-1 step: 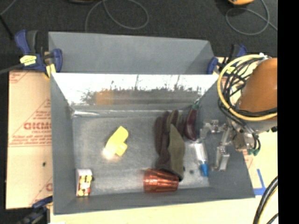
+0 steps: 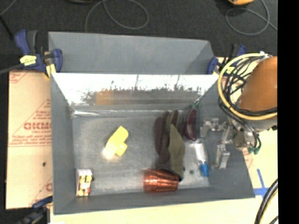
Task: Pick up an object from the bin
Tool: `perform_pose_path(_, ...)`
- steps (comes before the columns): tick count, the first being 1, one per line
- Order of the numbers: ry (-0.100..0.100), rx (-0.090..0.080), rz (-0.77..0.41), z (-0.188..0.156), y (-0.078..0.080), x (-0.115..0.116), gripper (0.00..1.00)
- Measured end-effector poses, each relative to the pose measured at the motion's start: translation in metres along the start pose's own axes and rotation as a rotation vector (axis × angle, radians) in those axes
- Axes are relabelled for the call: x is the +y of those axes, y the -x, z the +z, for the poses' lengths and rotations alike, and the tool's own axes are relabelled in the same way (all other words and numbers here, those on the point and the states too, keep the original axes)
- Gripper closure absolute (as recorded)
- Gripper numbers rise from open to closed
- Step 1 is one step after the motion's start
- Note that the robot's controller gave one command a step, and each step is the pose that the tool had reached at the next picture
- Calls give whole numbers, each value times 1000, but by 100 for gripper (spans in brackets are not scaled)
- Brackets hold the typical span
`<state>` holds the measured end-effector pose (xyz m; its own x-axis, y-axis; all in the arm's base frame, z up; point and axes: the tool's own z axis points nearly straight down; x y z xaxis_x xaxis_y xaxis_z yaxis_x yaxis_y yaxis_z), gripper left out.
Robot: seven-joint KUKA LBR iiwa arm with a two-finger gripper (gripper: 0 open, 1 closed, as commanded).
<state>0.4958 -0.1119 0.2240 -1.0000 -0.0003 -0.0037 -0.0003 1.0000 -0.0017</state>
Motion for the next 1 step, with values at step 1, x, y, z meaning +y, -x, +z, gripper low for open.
perform_pose_path(1, -1, -3, -60, 61, -9, 14, 0)
